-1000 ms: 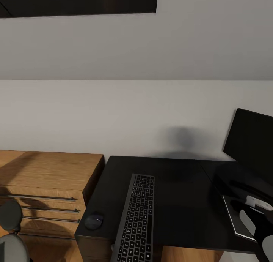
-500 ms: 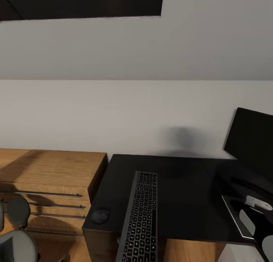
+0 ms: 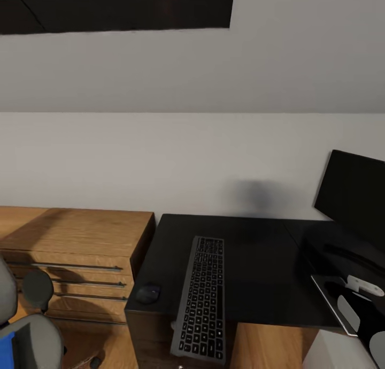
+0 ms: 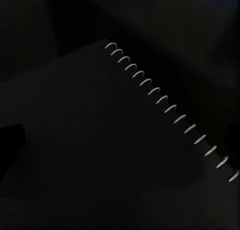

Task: In the bedroom, organize the workspace by keeping the computer under the desk, ensuring the monitor is on the desk, placing the keyboard on the desk next to the monitor, placing the mouse on the desk next to the keyboard, moving the folder from the swivel chair onto the desk next to the mouse, stacking the notebook on top of the folder with the pen on top of the notebook, and positioning the swivel chair next to the desk.

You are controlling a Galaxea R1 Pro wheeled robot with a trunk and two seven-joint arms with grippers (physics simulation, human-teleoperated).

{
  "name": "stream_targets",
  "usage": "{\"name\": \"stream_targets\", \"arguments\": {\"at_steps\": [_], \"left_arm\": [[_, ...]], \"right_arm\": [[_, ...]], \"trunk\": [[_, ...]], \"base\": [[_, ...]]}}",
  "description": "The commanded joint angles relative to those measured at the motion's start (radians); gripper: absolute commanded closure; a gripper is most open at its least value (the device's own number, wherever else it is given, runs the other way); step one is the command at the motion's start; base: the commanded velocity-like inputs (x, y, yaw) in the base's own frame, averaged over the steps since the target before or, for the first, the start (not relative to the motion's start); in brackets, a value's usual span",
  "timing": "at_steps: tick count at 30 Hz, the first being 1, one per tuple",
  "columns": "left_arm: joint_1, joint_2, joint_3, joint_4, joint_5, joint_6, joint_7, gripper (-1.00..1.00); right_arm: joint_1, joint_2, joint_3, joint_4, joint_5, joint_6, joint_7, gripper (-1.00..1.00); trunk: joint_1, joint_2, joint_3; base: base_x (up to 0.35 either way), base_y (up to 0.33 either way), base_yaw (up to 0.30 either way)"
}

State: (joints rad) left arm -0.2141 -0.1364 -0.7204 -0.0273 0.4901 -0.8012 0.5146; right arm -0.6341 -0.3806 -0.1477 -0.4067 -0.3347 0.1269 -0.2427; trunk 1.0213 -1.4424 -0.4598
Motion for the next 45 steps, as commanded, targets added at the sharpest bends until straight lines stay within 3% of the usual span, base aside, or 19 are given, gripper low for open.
{"name": "stream_targets", "arguments": {"at_steps": [1,18,37,45], "left_arm": [[-0.001,0.0,-0.009,0.0,0.004,-0.001,0.006,-1.0],[-0.001,0.0,-0.008,0.0,0.004,-0.001,0.005,-1.0],[-0.001,-0.002,-0.01,0.0,0.004,-0.001,0.006,-1.0],[-0.001,-0.002,-0.01,0.0,0.004,-0.001,0.007,-1.0]], "right_arm": [[0.001,0.0,0.002,0.046,-0.017,0.003,-0.004,-1.0],[0.001,0.0,0.002,0.047,-0.017,0.002,-0.003,-1.0],[0.001,0.002,0.002,0.048,-0.017,0.0,-0.003,-1.0],[0.001,0.002,0.002,0.047,-0.017,-0.004,-0.003,-1.0]], "trunk": [[0.0,-0.001,-0.001],[0.0,-0.001,-0.001],[0.0,-0.001,-0.001],[-0.031,0.055,0.024]], "base": [[-0.108,0.109,0.0],[-0.121,0.126,0.0],[-0.016,0.015,0.0],[0.0,0.0,0.0]]}}
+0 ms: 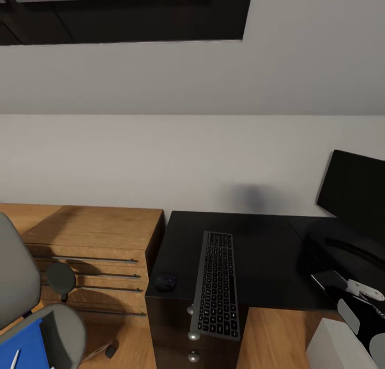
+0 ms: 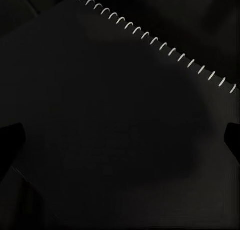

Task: In the bedroom, organize the workspace by keeping the computer under the desk, ensuring the monitor is on the desk, placing the keyboard on the desk next to the monitor, placing the mouse on the desk next to the keyboard, moving the folder from the swivel chair onto the desk next to the mouse, stacking the notebook on top of the folder with the pen on top of the notebook, and positioning the swivel chair next to the desk.

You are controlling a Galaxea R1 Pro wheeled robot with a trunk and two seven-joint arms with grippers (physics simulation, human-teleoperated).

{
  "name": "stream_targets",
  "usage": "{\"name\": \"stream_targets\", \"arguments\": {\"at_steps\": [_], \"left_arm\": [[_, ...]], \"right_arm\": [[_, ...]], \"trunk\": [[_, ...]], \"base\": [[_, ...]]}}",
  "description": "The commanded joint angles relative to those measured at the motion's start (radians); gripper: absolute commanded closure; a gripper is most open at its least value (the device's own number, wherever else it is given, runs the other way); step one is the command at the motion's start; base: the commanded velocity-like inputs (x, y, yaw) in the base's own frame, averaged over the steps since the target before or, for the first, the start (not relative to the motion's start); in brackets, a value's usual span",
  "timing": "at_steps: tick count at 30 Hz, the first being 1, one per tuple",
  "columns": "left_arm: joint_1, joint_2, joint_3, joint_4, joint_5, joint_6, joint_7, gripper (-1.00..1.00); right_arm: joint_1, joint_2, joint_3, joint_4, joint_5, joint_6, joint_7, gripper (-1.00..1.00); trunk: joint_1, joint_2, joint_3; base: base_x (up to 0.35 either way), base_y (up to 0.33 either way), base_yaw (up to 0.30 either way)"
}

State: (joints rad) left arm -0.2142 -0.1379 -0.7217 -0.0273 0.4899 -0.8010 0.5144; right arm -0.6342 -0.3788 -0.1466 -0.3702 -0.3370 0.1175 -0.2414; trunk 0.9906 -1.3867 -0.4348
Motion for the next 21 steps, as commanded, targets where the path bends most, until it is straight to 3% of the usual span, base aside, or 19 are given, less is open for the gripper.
{"name": "stream_targets", "arguments": {"at_steps": [1,11,21], "left_arm": [[-0.001,0.0,-0.008,0.0,0.004,-0.001,0.007,-1.0],[-0.001,-0.001,-0.008,0.0,0.004,-0.001,0.006,-1.0],[-0.001,-0.001,-0.008,0.0,0.004,-0.001,0.006,-1.0]], "right_arm": [[0.001,0.0,0.001,0.011,-0.014,0.004,-0.004,-1.0],[0.001,0.0,0.001,0.01,-0.014,0.002,-0.004,-1.0],[0.001,0.0,0.001,0.01,-0.014,-0.003,-0.004,-1.0]], "trunk": [[-0.004,0.007,0.002],[-0.042,0.077,0.033],[-0.05,0.091,0.04]], "base": [[0.0,0.0,0.0],[0.0,0.0,0.0],[0.0,0.0,0.0]]}}
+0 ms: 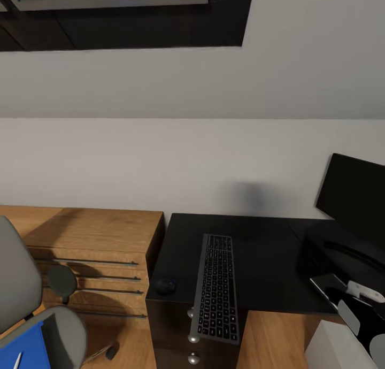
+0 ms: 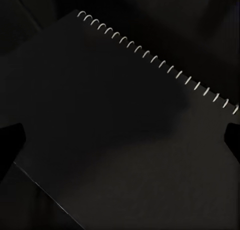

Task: In the bedroom, organize the workspace by keeping the computer under the desk, ensuring the monitor is on the desk, placing the keyboard on the desk next to the monitor, placing the mouse on the desk next to the keyboard, moving the folder from the swivel chair onto the desk next to the mouse, stacking the notebook on top of the folder with the pen on top of the notebook, and positioning the swivel chair next to the desk.

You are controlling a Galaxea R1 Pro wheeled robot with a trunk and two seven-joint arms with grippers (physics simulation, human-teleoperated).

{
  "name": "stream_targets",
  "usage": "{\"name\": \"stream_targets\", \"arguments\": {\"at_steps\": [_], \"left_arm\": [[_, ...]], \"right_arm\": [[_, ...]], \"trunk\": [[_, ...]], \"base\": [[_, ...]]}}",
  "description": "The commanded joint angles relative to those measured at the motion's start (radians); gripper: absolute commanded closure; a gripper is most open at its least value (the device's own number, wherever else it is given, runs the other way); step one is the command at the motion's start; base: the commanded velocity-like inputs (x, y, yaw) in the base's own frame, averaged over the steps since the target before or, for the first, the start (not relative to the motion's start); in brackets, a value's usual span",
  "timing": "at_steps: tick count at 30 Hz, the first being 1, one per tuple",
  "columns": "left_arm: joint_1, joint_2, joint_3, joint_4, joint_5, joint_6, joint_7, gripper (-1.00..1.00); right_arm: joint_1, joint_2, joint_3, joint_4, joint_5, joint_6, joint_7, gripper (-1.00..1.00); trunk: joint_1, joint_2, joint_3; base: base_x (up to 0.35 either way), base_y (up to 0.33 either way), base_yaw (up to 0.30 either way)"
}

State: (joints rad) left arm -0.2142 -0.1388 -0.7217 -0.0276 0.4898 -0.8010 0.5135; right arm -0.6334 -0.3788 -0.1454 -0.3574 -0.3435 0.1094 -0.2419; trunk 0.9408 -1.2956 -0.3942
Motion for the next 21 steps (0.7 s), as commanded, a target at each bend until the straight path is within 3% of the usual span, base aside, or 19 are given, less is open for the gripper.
{"name": "stream_targets", "arguments": {"at_steps": [1,21], "left_arm": [[-0.001,0.0,-0.008,0.0,0.004,-0.001,0.007,-1.0],[-0.001,0.0,-0.008,0.0,0.004,-0.001,0.007,-1.0]], "right_arm": [[0.0,0.0,0.0,-0.003,-0.008,0.005,-0.004,-1.0],[0.0,0.001,0.0,-0.001,-0.006,-0.032,-0.004,-1.0]], "trunk": [[-0.004,0.007,0.002],[-0.081,0.147,0.065]], "base": [[0.0,0.0,0.0],[0.0,0.0,0.0]]}}
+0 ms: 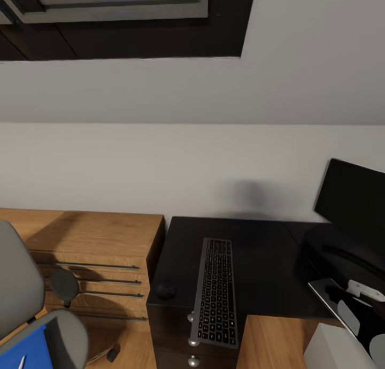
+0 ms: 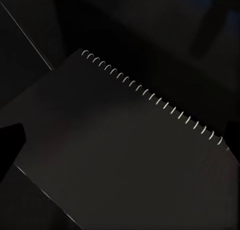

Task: In the bedroom, organize the workspace by keeping the computer under the desk, ensuring the monitor is on the desk, placing the keyboard on the desk next to the monitor, placing the mouse on the desk next to the keyboard, moving the folder from the swivel chair onto the desk next to the mouse, stacking the notebook on top of the folder with the pen on top of the notebook, and positioning the swivel chair next to the desk.

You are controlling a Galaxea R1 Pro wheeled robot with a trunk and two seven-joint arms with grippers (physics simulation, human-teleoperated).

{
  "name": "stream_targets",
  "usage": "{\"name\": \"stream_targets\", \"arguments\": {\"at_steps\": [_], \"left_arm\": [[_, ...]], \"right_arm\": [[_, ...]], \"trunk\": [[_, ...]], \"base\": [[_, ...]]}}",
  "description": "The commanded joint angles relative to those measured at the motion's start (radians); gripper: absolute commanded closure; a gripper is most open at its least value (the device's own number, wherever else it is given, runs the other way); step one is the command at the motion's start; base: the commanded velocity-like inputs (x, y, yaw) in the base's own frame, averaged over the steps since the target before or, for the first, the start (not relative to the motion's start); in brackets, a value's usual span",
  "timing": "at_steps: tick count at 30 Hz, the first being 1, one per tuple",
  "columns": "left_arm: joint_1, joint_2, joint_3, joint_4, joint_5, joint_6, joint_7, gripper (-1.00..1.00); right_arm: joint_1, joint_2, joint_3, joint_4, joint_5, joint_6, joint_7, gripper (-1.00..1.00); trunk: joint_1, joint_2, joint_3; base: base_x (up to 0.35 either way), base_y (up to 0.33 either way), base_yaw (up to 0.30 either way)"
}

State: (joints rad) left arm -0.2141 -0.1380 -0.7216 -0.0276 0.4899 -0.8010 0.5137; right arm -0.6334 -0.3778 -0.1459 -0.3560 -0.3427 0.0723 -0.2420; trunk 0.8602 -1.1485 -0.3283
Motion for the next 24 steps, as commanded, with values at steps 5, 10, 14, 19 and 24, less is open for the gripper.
{"name": "stream_targets", "arguments": {"at_steps": [5,10,14,19,24], "left_arm": [[-0.001,0.0,-0.009,0.0,0.004,-0.001,0.007,-1.0],[-0.001,-0.001,-0.009,0.0,0.004,-0.001,0.006,-1.0],[-0.001,-0.001,-0.009,0.001,0.004,-0.001,0.006,-1.0],[-0.001,-0.001,-0.009,0.001,0.004,-0.001,0.006,-1.0],[-0.001,0.0,-0.008,0.001,0.004,-0.001,0.006,-1.0]], "right_arm": [[0.0,0.0,0.001,-0.002,-0.007,0.003,-0.003,-1.0],[0.0,0.0,0.0,-0.002,-0.007,0.002,-0.003,-1.0],[0.0,0.0,0.0,-0.003,-0.007,-0.005,-0.003,-1.0],[0.0,0.001,0.0,-0.003,-0.007,-0.01,-0.003,-1.0],[0.0,0.001,0.0,-0.003,-0.008,-0.012,-0.002,-1.0]], "trunk": [[-0.019,0.034,0.015],[-0.023,0.041,0.018],[-0.023,0.041,0.018],[-0.023,0.041,0.018],[-0.023,0.041,0.018]], "base": [[0.0,0.0,0.0],[0.0,0.0,0.0],[0.0,0.0,0.0],[0.0,0.0,0.0],[0.028,0.0,-0.043]]}}
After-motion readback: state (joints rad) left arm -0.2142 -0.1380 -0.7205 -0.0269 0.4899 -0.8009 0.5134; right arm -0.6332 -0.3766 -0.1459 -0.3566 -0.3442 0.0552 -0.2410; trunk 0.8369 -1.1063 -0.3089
